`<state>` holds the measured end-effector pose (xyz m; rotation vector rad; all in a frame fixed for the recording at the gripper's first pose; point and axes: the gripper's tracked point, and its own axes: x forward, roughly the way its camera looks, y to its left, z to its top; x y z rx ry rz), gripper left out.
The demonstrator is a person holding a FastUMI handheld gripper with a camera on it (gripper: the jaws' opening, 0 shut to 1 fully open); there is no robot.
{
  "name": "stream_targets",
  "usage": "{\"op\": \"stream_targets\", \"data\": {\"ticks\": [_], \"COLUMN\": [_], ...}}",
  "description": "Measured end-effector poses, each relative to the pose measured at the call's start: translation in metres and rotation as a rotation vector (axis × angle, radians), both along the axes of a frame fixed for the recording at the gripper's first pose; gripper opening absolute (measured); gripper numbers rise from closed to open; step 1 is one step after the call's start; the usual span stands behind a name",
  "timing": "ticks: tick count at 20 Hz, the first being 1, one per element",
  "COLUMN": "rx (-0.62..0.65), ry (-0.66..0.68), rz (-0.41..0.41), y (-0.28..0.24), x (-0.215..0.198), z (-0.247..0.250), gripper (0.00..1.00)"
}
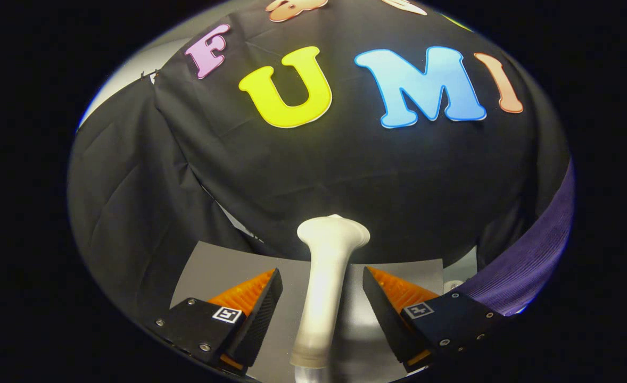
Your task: Iron the clothes twice with a garment steamer, once on the left side and once on the right side.
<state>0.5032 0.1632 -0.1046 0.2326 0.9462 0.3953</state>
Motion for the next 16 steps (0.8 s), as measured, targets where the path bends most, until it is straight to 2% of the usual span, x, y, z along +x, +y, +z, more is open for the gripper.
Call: {"op": "stream_targets", "data": {"ticks": [6,10,16], "rx": [0.041,0.075,0.154], "ry": [0.098,0.172,0.190], "rz": [0.027,0.018,0.021], "y": [0.014,0.016,0.018], "x": [-0.006,-0.013,-0.017], "z": [-0.023,-0.035,-0.030], "gripper": [0.81,0.59,0.40]}}
